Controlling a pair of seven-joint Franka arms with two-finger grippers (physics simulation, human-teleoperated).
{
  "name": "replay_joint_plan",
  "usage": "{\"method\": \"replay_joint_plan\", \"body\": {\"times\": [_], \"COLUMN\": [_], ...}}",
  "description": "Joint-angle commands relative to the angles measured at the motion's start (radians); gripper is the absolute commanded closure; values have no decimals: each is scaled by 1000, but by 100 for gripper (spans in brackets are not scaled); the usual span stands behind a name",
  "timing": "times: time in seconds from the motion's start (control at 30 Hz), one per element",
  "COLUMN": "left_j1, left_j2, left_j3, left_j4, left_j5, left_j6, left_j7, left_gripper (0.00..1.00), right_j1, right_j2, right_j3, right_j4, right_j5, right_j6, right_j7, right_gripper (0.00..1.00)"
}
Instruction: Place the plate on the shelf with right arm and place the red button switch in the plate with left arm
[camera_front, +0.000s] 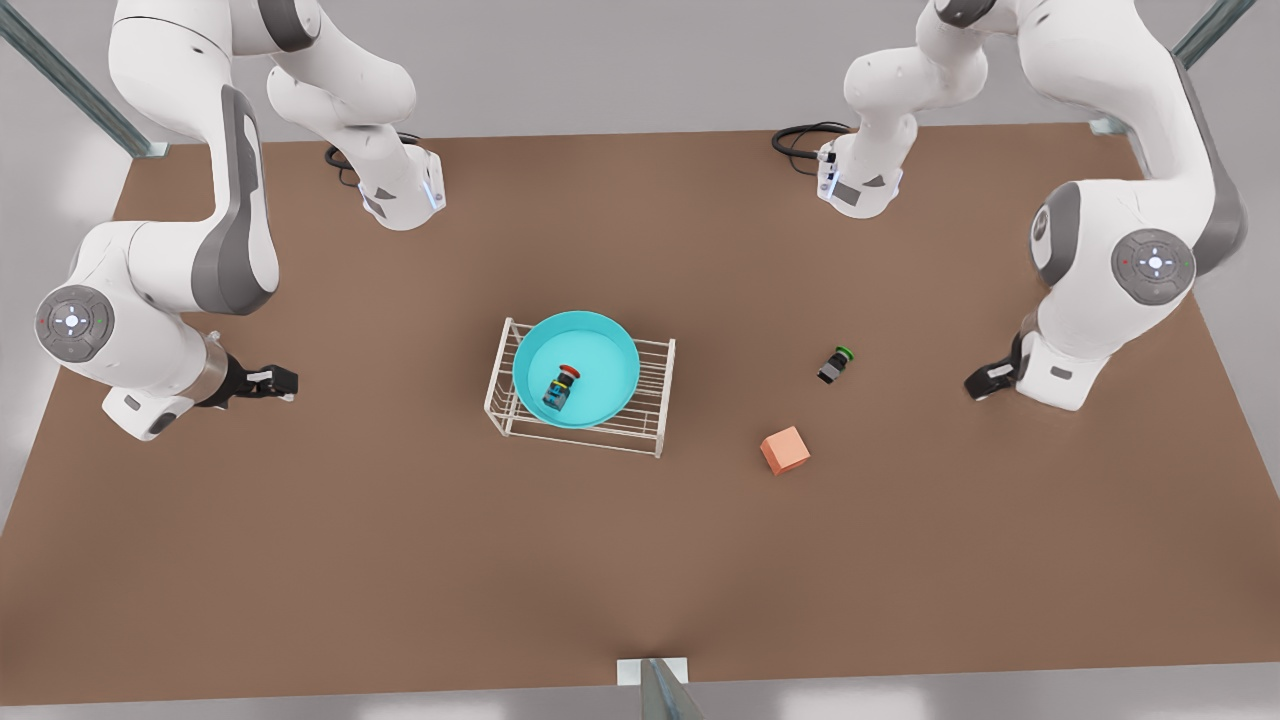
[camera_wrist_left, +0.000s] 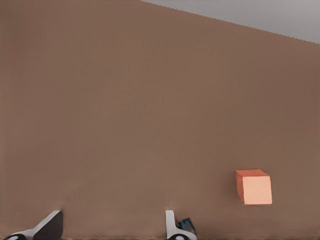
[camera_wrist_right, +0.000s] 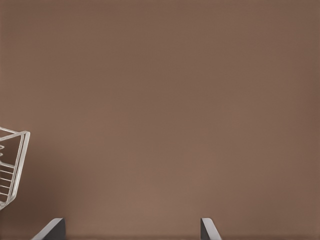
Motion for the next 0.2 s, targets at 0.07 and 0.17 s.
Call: {"method": "replay_joint_plan", "body": {"times": [0.07,0.17], "left_j1": [-33,-49], "left_j2": [-12,-9], "left_j3": [66,59], "left_j4": [-27,-29], "left_j5": [-110,-113], "left_j6": [26,-20], "left_j7": [466,459], "left_gripper": [0,0], "right_j1": [0,0], "right_j2": [-1,-1], "right_j3": [0,0], "right_j4": [0,0], "right_j5": [1,0], "right_j6": [-2,-2], "right_j7": [1,1], "right_gripper": [0,0]}}
